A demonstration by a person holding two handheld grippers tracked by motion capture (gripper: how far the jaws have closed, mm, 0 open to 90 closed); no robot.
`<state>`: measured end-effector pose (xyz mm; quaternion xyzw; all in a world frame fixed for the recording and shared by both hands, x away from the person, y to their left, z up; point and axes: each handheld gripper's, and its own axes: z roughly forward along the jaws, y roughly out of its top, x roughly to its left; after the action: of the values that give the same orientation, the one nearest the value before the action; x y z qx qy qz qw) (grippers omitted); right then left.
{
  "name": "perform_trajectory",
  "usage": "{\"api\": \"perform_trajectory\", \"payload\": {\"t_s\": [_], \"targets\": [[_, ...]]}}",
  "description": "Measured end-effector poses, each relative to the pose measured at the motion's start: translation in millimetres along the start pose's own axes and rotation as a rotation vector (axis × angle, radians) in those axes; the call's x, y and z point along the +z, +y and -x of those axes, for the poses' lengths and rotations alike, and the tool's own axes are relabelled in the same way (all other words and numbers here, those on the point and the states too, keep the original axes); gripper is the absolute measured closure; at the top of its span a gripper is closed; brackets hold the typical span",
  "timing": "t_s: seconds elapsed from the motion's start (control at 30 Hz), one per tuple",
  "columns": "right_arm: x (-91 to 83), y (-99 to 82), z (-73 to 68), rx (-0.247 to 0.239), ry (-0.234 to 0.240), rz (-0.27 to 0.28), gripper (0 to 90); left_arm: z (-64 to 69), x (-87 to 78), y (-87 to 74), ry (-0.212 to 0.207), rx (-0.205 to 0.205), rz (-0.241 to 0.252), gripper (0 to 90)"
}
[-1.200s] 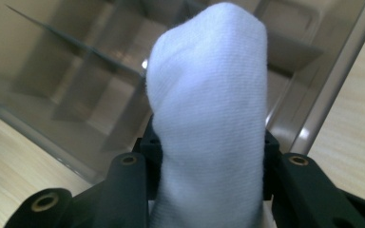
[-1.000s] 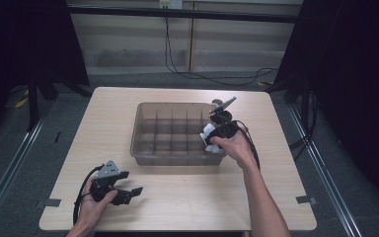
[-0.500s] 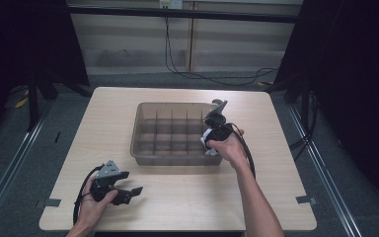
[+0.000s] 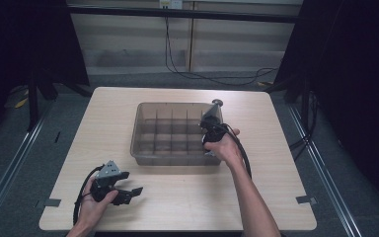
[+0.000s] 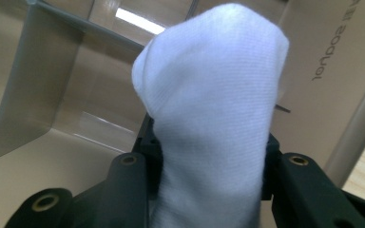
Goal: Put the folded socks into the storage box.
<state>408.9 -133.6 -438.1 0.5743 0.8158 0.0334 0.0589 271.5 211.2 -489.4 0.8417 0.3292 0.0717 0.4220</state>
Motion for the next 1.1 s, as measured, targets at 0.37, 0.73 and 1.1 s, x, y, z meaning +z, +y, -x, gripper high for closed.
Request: {"api": "perform_trajectory", "payload": {"t_s": [0.37, 0.73, 1.1], "targets": [[5.4, -0.7, -7.4, -0.05, -0.059, -0.01, 57.4, -0.3, 0.5, -0.1, 0.003, 0.004, 0.0, 20.4], [-4.9, -7.5, -6.3, -0.087, -0.061, 0.049, 52.5, -0.5, -0.2, 0.2, 0.01, 0.0, 0.001, 20.7], [-19.5, -14.5, 2.6, -0.08, 0.027, 0.123, 43.0, 1.4, -2.3, 0.1, 0.006, 0.003, 0.014, 20.7]]}}
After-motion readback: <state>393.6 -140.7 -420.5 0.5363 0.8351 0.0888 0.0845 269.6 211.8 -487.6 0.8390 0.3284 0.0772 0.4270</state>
